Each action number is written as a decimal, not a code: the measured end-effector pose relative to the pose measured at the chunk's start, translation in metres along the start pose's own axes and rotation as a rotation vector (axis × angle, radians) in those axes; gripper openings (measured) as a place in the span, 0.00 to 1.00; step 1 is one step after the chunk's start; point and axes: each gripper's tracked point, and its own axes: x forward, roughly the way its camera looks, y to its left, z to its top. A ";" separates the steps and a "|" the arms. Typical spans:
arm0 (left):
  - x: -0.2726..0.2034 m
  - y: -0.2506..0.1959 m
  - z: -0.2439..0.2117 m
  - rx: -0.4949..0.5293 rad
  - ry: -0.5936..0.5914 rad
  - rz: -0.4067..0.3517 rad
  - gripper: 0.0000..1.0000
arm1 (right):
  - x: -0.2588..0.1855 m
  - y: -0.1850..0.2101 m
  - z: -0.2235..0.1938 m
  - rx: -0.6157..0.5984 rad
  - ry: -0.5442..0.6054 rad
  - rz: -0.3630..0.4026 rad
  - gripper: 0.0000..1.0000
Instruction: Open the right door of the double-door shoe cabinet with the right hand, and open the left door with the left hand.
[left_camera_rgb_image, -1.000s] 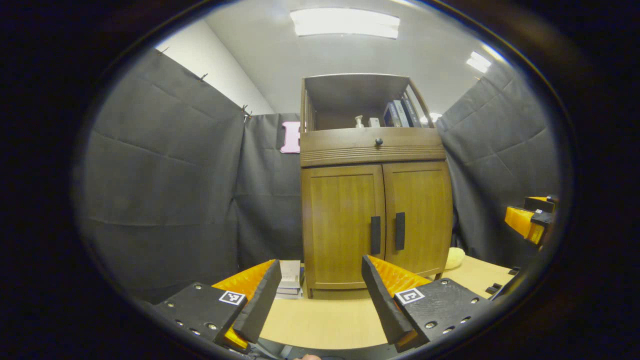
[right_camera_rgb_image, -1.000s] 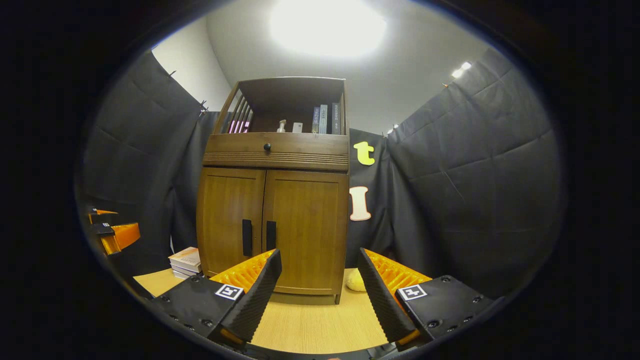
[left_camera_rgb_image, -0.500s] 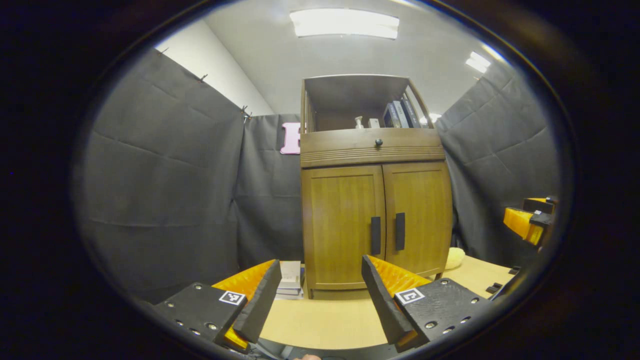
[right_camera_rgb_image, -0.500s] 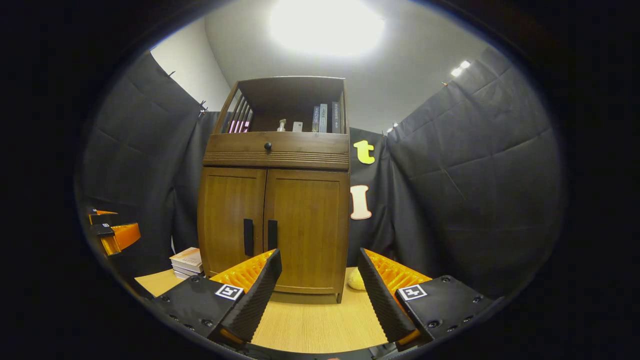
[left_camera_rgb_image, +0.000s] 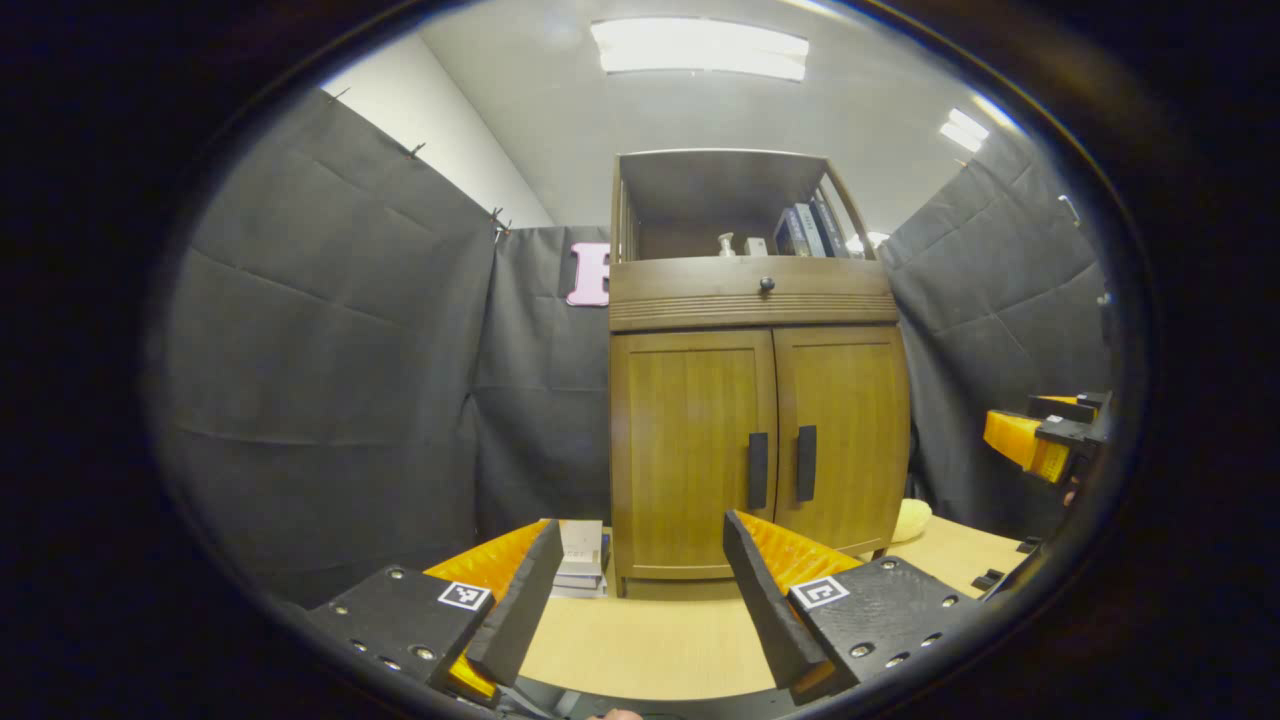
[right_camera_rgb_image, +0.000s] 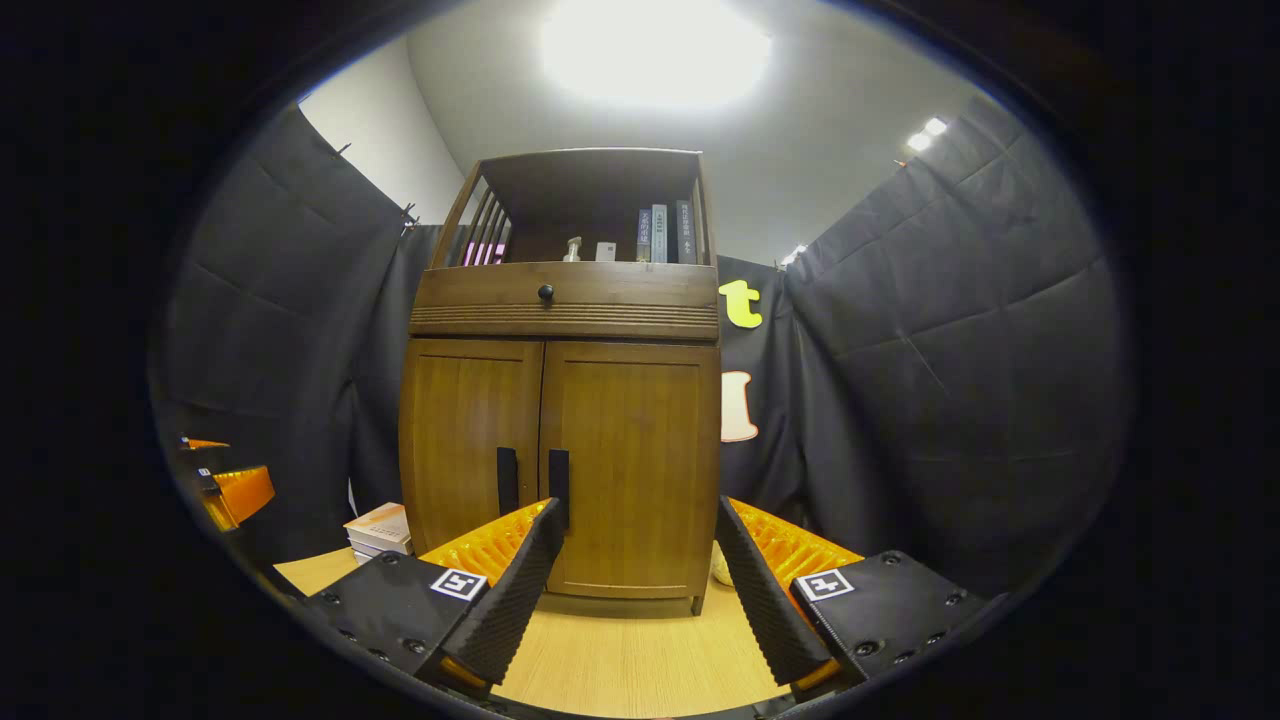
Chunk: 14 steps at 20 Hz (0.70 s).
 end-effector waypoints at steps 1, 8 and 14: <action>0.001 0.001 -0.001 0.005 -0.002 0.001 0.94 | 0.011 0.004 0.001 0.002 -0.009 0.003 0.96; 0.008 0.007 -0.004 0.026 0.000 0.041 0.93 | 0.088 0.035 -0.003 0.038 -0.012 0.056 0.96; 0.025 0.014 -0.003 0.028 -0.001 0.081 0.94 | 0.144 0.056 -0.021 0.054 0.025 0.095 0.95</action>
